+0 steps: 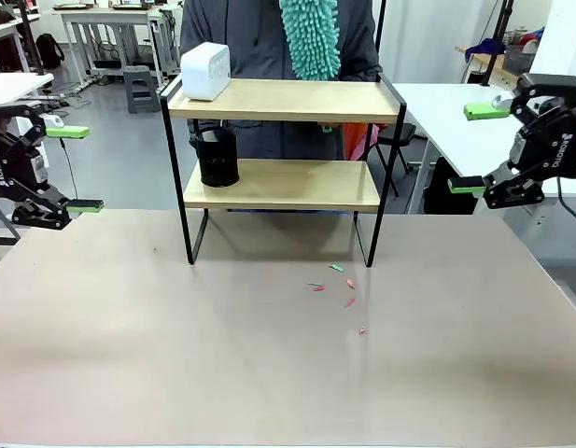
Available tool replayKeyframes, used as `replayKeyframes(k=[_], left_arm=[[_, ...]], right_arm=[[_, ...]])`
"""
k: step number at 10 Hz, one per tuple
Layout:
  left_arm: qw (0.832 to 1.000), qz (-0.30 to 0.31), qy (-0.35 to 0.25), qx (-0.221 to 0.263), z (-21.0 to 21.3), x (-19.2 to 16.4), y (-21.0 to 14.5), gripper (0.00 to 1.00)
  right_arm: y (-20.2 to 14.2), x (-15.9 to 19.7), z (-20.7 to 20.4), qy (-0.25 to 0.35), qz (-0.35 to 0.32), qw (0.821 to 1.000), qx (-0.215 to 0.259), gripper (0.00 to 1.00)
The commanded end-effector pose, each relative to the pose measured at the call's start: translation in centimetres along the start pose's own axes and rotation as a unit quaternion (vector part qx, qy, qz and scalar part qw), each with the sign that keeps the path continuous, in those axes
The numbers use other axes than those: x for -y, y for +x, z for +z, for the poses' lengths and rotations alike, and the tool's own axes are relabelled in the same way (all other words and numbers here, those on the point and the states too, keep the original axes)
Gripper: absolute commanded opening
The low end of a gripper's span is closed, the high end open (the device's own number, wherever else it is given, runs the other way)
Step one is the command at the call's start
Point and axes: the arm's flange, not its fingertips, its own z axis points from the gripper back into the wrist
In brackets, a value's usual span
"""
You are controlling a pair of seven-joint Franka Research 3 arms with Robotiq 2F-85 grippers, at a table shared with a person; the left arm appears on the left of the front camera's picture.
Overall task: Clean the shelf.
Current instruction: Hand the Duster back to the human.
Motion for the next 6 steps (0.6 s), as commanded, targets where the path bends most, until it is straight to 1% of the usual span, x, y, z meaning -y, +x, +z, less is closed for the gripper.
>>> replayKeyframes(k=[1, 6], left_arm=[[1.000, -0.006, -0.002, -0.001, -0.02, 0.14, -0.26, 1.00], [1.000, -0.006, -0.002, -0.001, -0.02, 0.14, -0.26, 1.00]], right_arm=[[-0.09, -0.20, -0.16, 0.009, -0.007, 1.000, -0.002, 1.00], [-0.09, -0.20, -0.16, 0.009, -0.007, 1.000, -0.002, 1.00]])
